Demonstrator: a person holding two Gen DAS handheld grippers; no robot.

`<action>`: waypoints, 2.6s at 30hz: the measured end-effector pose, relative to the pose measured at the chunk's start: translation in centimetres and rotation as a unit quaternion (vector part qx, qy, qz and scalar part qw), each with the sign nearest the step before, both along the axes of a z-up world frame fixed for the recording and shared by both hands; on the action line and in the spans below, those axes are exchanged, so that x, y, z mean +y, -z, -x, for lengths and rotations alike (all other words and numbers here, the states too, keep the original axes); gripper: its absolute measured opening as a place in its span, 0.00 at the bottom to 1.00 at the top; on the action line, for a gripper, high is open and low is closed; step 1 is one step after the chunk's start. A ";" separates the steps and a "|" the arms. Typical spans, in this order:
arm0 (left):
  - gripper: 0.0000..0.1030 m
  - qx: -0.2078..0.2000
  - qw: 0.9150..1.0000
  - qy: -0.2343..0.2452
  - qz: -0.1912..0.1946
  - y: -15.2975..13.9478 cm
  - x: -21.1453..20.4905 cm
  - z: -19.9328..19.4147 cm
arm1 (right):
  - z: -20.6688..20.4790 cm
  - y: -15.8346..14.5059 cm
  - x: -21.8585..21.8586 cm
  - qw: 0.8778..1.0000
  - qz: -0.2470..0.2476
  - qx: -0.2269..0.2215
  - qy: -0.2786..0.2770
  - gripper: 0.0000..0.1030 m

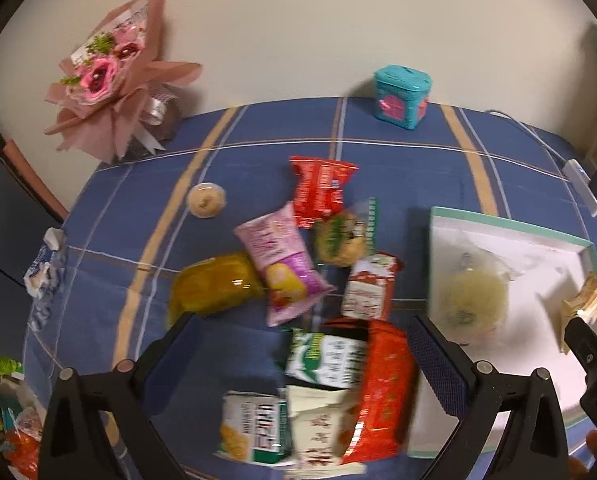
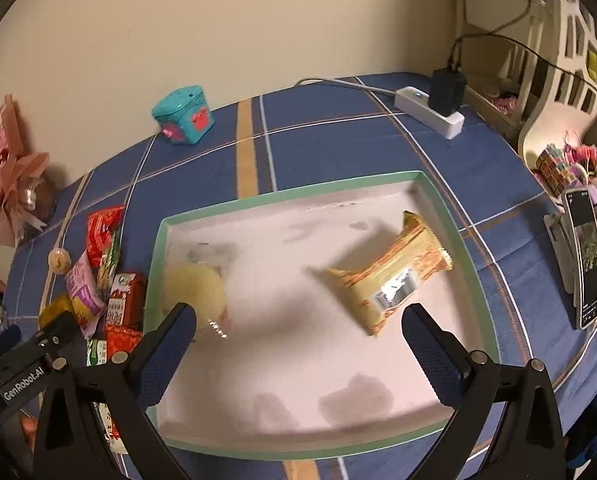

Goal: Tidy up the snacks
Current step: 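Move both tools back over the remaining snack pile, then grasp the green cracker pack with the left gripper while the right grasps the white pastry pack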

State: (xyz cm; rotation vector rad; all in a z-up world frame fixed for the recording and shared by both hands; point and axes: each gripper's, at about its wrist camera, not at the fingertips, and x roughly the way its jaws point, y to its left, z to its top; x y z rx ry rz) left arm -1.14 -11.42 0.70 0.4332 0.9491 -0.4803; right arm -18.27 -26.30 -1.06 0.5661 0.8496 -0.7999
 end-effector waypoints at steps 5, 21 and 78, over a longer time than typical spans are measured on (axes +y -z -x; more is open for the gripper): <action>1.00 0.001 1.000 -0.026 0.001 -0.2 2.6 -1.7 | -2.0 0.0 2.2 1.000 0.000 0.012 -0.023 0.99; 1.00 0.026 0.994 -0.105 0.019 0.1 10.4 -6.2 | -8.1 0.3 10.7 0.992 -0.011 0.050 -0.118 1.00; 0.74 0.251 0.967 -0.031 -0.003 9.0 5.3 -2.5 | -7.4 3.2 8.3 0.987 -0.070 0.110 -0.093 0.99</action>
